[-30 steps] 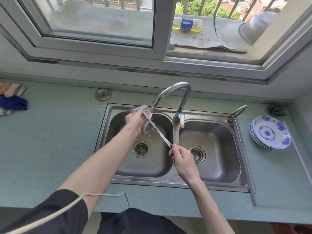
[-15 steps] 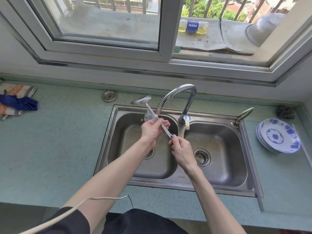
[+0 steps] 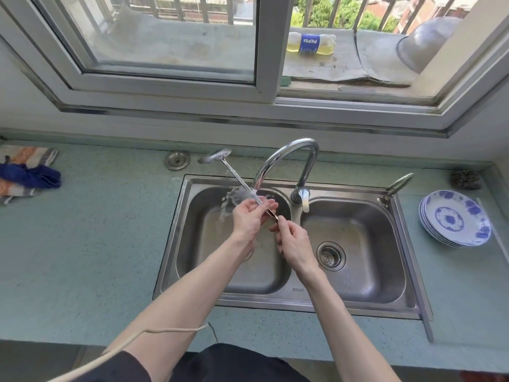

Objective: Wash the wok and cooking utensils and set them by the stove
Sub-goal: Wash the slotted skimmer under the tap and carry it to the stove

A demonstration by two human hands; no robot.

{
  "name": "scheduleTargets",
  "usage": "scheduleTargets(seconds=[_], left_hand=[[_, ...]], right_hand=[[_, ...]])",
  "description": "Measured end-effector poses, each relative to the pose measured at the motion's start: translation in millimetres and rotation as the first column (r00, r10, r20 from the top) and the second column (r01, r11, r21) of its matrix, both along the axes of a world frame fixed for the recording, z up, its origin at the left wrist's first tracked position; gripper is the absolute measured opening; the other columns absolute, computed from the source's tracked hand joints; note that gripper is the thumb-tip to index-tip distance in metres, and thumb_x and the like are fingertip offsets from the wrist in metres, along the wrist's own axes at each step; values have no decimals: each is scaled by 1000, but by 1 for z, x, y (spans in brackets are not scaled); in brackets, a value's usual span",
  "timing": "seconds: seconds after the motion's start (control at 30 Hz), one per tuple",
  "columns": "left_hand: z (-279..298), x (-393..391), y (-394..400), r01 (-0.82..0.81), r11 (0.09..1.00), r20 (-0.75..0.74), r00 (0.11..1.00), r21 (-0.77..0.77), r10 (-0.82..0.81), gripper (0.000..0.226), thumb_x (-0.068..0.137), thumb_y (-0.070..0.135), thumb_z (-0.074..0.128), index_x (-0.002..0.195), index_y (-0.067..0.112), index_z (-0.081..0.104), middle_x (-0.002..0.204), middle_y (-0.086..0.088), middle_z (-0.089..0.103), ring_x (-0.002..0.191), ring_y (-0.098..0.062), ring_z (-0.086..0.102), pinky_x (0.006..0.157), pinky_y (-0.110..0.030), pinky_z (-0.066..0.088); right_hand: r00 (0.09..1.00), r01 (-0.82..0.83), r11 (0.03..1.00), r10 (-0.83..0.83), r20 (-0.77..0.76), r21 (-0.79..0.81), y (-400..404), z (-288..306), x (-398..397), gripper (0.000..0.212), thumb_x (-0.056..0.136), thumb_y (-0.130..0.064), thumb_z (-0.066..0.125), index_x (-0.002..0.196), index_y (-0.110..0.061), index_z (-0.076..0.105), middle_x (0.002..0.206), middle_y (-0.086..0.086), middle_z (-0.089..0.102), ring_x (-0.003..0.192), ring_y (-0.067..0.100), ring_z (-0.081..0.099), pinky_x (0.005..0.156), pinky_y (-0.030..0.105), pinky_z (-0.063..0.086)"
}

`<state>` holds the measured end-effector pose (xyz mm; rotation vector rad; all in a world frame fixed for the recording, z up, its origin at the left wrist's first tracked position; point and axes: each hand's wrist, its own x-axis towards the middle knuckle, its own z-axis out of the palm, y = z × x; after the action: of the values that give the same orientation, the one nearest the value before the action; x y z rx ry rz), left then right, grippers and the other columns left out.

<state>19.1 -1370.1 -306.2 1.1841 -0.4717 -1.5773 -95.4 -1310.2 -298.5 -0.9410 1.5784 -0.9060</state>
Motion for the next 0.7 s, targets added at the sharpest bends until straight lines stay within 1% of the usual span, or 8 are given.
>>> scheduleTargets(seconds=[0.07, 0.13, 0.2, 0.27, 0.37, 0.43, 0.57, 0.7], left_hand=[[2, 1, -4, 2, 1000, 8, 1000, -6, -2, 16, 92, -5, 66, 107, -3, 60, 110, -26, 72, 88, -25, 76, 75, -30, 61], [4, 2, -8, 6, 1000, 13, 1000, 0, -6, 17, 93, -2, 67, 110, -3, 62, 108, -23, 74, 90, -26, 76, 73, -30, 61], [7, 3, -11, -11, 1000, 3, 1000, 24, 11, 14, 98, 4, 62, 110, -3, 63, 104, -21, 75, 92, -29, 76, 74, -34, 62], [8, 4, -14, -43, 997, -17, 999, 62, 44, 18, 102, 9, 53, 110, -4, 63, 103, -22, 75, 92, -32, 76, 75, -36, 62], [9, 8, -18, -71, 994, -36, 997, 84, 74, 20, 102, 7, 47, 109, -6, 61, 103, -26, 74, 87, -33, 76, 69, -35, 62], [11, 10, -20, -75, 994, -36, 996, 85, 78, 18, 101, 4, 47, 107, -5, 61, 100, -25, 74, 85, -32, 75, 67, -35, 62], [10, 14, -21, -47, 997, 0, 999, 68, 47, 18, 99, -2, 44, 103, -4, 61, 102, -23, 73, 85, -30, 74, 75, -37, 63], [7, 17, -22, -4, 998, -7, 1000, 61, 4, 13, 98, -2, 53, 104, -7, 63, 100, -23, 72, 80, -25, 72, 77, -36, 62]], right_hand=[[999, 3, 1000, -2, 42, -30, -2, 3, 1, 44, 108, -39, 49, 95, -4, 71, 63, -3, 51, 52, 10, 44, 50, 22, 37], [997, 14, 999, -10, 74, -49, -7, 5, 4, 42, 110, -33, 47, 97, 0, 70, 65, -3, 54, 54, 8, 47, 51, 19, 39], [995, 11, 999, -6, 100, -51, -12, 7, 7, 41, 111, -31, 45, 95, -1, 68, 66, -2, 55, 56, 10, 48, 54, 21, 41], [994, 3, 999, 2, 109, -46, -18, 7, 10, 38, 111, -30, 44, 93, -5, 66, 66, -1, 54, 56, 11, 48, 56, 24, 41], [994, -14, 999, 19, 105, -51, -24, 8, 12, 36, 111, -29, 44, 91, -7, 64, 65, -2, 54, 55, 10, 48, 55, 24, 41], [995, -17, 998, 23, 99, -55, -29, 10, 12, 36, 111, -28, 43, 92, -6, 63, 64, -3, 53, 54, 9, 47, 54, 23, 40], [992, -21, 998, 28, 122, -52, -37, 11, 14, 35, 111, -27, 43, 91, -6, 62, 63, -4, 52, 52, 8, 47, 51, 20, 40], [987, -9, 999, 15, 162, -40, -42, 9, 18, 34, 112, -25, 42, 91, -5, 61, 63, -3, 51, 49, 8, 45, 49, 20, 39]])
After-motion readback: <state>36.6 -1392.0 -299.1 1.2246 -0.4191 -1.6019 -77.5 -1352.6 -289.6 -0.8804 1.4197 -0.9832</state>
